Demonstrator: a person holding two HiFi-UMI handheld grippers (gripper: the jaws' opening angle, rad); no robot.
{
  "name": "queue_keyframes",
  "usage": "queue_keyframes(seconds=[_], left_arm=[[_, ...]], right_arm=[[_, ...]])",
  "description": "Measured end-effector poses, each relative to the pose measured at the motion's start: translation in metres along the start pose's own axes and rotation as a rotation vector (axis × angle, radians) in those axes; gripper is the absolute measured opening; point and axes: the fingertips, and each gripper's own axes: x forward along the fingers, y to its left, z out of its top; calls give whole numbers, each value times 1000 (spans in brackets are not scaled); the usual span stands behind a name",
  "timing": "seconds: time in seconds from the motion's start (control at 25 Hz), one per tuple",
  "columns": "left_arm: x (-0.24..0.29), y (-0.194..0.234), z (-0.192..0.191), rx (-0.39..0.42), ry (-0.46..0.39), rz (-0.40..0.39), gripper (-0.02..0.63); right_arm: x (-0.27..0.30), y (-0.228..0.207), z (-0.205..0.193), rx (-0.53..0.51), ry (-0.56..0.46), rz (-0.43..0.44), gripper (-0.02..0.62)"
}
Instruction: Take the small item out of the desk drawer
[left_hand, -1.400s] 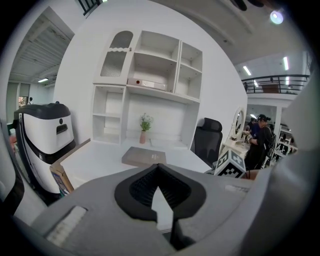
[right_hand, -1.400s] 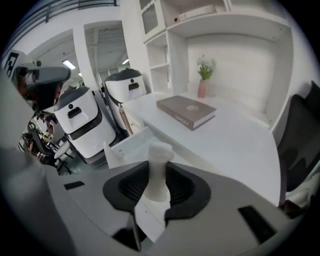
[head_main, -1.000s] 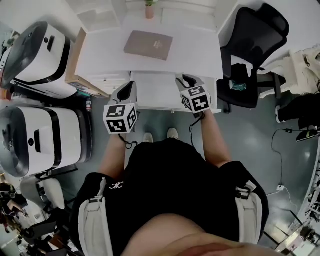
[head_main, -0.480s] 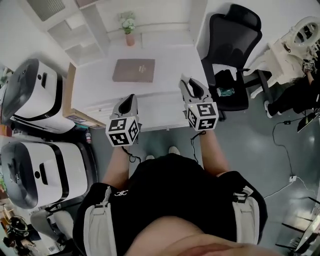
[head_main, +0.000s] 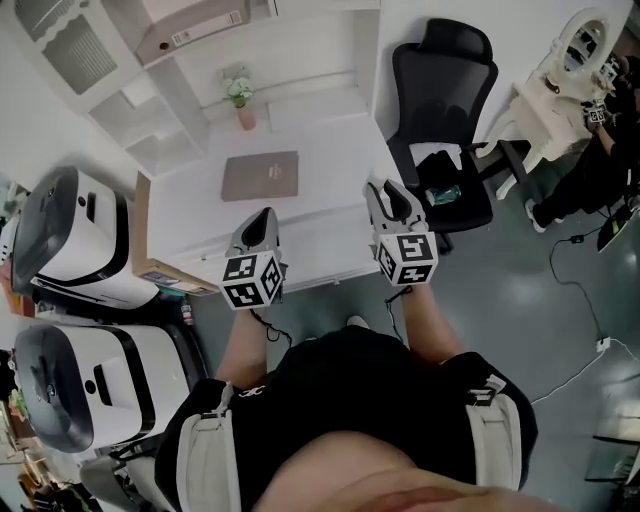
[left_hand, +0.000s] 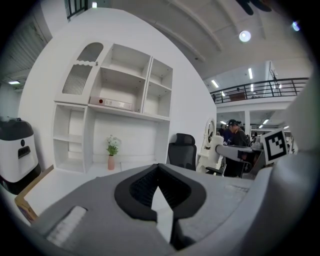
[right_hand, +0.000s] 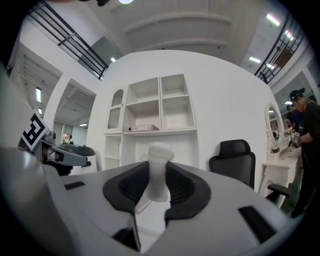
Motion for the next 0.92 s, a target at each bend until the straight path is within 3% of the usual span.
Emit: queue_keyframes(seconds=[0.32, 0.92], left_arm=[[5, -1, 11, 16, -20, -7, 14], [0, 28, 11, 9, -21, 26, 14]], right_arm=[[5, 1, 8, -85, -21, -31, 103], [27, 24, 4, -73, -4, 3, 104]])
